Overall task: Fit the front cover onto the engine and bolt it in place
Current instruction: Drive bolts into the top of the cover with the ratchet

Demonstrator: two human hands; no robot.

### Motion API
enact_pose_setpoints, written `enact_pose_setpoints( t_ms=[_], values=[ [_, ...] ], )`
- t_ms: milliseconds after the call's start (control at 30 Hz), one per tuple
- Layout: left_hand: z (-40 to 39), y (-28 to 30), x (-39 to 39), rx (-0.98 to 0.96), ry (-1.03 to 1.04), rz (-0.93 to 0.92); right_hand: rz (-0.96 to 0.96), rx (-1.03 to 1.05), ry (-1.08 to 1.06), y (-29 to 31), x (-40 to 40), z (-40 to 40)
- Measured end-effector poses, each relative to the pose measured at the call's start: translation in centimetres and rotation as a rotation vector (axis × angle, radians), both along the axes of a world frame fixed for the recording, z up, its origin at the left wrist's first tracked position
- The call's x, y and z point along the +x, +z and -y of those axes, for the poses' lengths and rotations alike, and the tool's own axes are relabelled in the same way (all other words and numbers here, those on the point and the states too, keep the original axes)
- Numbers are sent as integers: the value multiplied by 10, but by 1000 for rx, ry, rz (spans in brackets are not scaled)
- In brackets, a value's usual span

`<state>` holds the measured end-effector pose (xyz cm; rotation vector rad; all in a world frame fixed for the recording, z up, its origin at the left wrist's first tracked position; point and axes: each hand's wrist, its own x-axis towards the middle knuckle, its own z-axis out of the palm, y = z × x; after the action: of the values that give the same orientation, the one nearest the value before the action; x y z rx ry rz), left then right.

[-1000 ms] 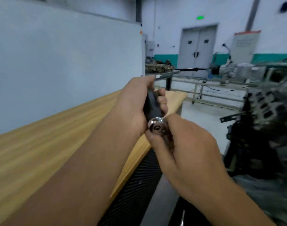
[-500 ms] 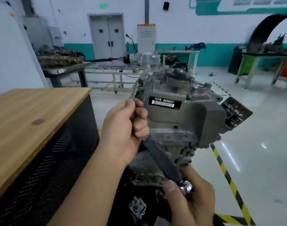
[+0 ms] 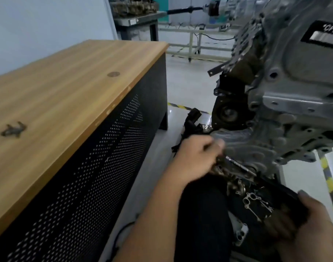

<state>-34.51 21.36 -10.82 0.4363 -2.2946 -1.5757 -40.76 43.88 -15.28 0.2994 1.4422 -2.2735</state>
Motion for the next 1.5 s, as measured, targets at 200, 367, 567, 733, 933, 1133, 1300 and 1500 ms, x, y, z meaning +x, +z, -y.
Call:
enact_pose_setpoints(
  t_ms=[200, 367, 567, 733, 933, 1133, 1300, 1500],
  values=[
    [129, -148, 9, 200, 678, 338, 12, 419, 41, -37, -10, 30],
    [133, -309, 0, 83, 457, 724, -85, 704, 323, -115, -38, 94],
    [137, -411, -32, -71, 295, 728, 35, 733, 376, -200, -73, 139],
    [145, -448, -83, -249, 200, 749, 42, 777, 293, -238, -91, 151],
    [150, -476, -106, -420, 185, 931, 102, 694, 213, -263, -102, 159],
    [154, -489, -108, -444, 240, 894, 123, 729, 194, -274, -107, 169],
    [143, -486, -93, -372, 292, 651, 163, 671, 194, -279, -113, 173],
    [128, -467, -91, -276, 221, 560, 219, 609, 92, -284, -113, 174]
  ],
)
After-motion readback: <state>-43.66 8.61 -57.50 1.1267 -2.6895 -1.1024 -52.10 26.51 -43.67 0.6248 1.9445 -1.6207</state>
